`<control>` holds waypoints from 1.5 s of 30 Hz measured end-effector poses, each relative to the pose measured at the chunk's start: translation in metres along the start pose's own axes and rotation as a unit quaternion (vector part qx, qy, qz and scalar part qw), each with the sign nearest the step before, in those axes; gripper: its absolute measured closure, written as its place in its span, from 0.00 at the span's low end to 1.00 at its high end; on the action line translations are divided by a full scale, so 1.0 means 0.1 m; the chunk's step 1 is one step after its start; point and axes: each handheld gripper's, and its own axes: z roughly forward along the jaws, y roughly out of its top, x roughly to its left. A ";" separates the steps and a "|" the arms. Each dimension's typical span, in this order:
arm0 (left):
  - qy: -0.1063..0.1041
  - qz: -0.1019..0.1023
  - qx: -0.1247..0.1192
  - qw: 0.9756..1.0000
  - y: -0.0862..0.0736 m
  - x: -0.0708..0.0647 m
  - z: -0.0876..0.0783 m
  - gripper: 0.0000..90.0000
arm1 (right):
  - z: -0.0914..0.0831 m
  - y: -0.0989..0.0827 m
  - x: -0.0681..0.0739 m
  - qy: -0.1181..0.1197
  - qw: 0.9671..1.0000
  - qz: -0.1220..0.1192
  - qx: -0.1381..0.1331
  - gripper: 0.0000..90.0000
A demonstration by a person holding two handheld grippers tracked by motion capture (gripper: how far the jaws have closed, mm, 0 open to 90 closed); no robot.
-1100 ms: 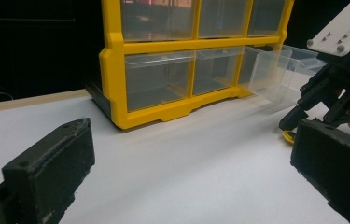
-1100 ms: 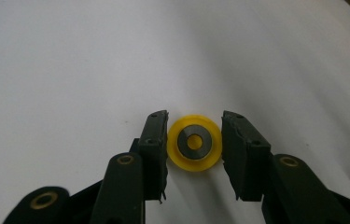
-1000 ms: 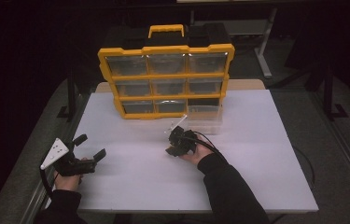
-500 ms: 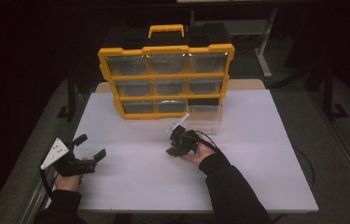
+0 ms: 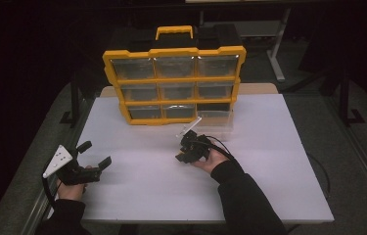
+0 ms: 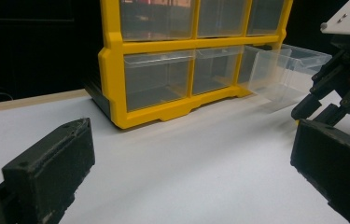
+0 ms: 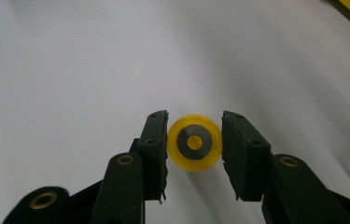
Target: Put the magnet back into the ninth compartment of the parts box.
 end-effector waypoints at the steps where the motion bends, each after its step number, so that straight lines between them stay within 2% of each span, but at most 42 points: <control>1: 0.000 0.000 0.000 1.000 0.00 0.00 0.00 0.00 | 0.00 0.00 0.00 0.000 1.000 0.000 0.000 0.67; 17: -0.001 0.000 0.000 1.000 0.00 0.00 0.00 0.00 | -0.23 -0.02 -0.09 -0.006 0.999 0.018 -0.033 0.67; 27: -0.001 0.000 0.000 1.000 0.00 0.00 0.00 0.00 | -0.36 -0.01 -0.13 -0.012 0.999 0.021 -0.042 0.67; 34: -0.001 -0.001 0.000 1.000 0.00 0.00 0.01 0.00 | -0.49 0.01 -0.16 -0.019 0.998 0.025 -0.060 0.67; 40: 0.000 -0.001 0.000 1.000 0.00 0.00 0.01 0.00 | -0.57 0.02 -0.19 -0.029 0.997 0.024 -0.066 0.67; 45: -0.001 -0.001 0.000 1.000 0.00 -0.01 0.01 0.00 | -0.71 0.04 -0.24 -0.035 0.996 0.028 -0.082 0.67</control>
